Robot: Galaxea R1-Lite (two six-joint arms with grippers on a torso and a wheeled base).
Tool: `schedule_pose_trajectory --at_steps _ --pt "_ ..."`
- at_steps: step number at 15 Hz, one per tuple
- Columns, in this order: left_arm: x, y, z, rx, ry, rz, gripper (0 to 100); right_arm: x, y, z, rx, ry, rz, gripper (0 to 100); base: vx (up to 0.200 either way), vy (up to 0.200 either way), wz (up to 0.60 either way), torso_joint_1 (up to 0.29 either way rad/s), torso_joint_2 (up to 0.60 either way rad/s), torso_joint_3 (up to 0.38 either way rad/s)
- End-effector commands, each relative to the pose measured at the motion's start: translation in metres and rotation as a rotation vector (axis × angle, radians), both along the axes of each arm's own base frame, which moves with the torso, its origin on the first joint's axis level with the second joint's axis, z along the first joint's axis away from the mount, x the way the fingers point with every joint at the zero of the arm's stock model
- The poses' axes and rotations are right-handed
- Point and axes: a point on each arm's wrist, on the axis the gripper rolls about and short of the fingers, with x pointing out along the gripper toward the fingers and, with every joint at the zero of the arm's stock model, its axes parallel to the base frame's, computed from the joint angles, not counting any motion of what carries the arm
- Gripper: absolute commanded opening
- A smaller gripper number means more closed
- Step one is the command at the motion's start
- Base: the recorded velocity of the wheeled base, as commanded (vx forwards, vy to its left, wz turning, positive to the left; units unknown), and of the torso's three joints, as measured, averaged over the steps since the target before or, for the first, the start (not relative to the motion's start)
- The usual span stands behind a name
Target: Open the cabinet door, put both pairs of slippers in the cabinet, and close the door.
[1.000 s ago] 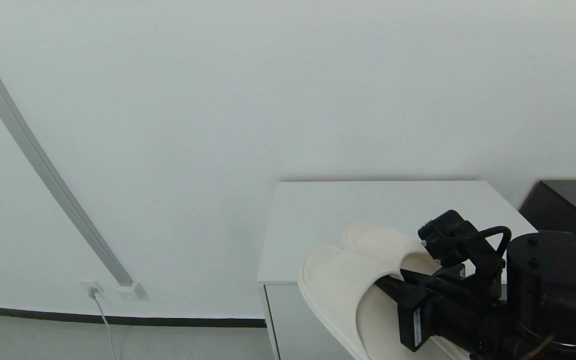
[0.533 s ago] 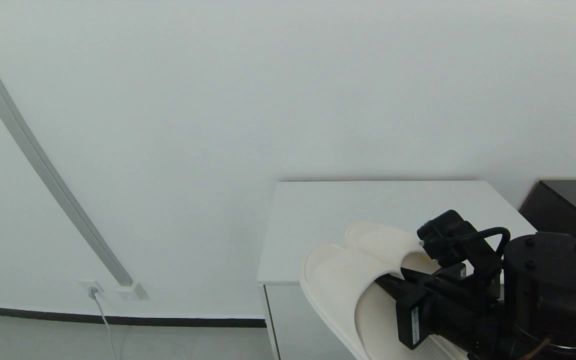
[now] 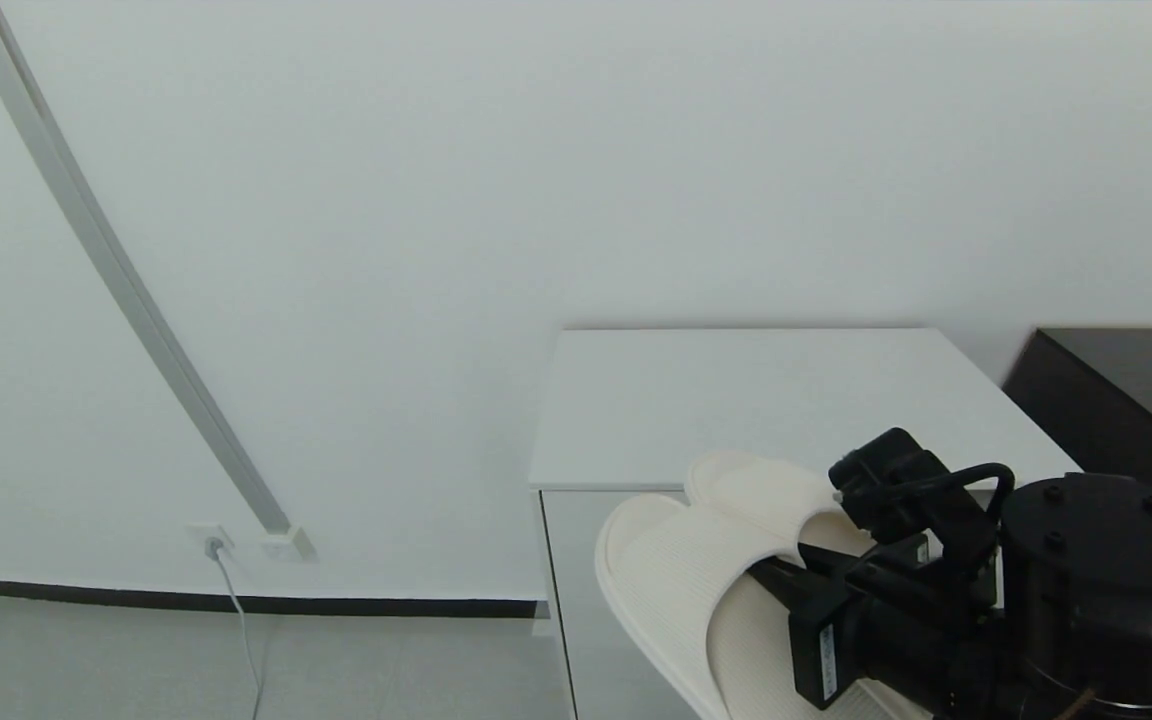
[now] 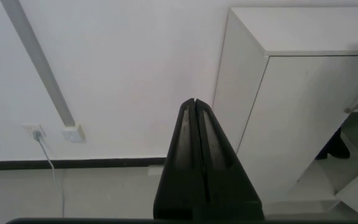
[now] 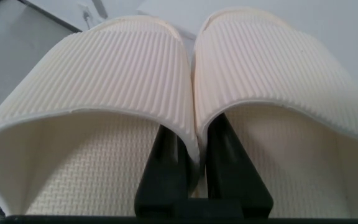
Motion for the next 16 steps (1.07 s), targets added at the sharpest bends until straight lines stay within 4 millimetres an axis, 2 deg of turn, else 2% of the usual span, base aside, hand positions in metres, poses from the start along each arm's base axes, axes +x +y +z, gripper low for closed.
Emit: schedule_pose_trajectory --at_steps 1,3,16 --pt "0.0001 0.0000 0.0000 -0.001 0.001 0.000 0 0.0000 0.0004 -0.0017 -0.005 0.004 0.001 0 -0.200 0.000 0.00 -0.002 0.00 0.002" --pt "0.0001 0.0000 0.0000 0.002 0.001 -0.001 0 -0.0011 -0.0010 -0.0025 -0.007 0.006 0.001 0 -0.200 0.000 0.00 -0.002 0.00 0.005" --pt "0.0001 0.0000 0.0000 0.002 0.001 0.000 0 -0.0011 0.0021 -0.0066 -0.004 -0.005 0.008 0 0.000 0.000 0.00 0.000 0.00 0.000"
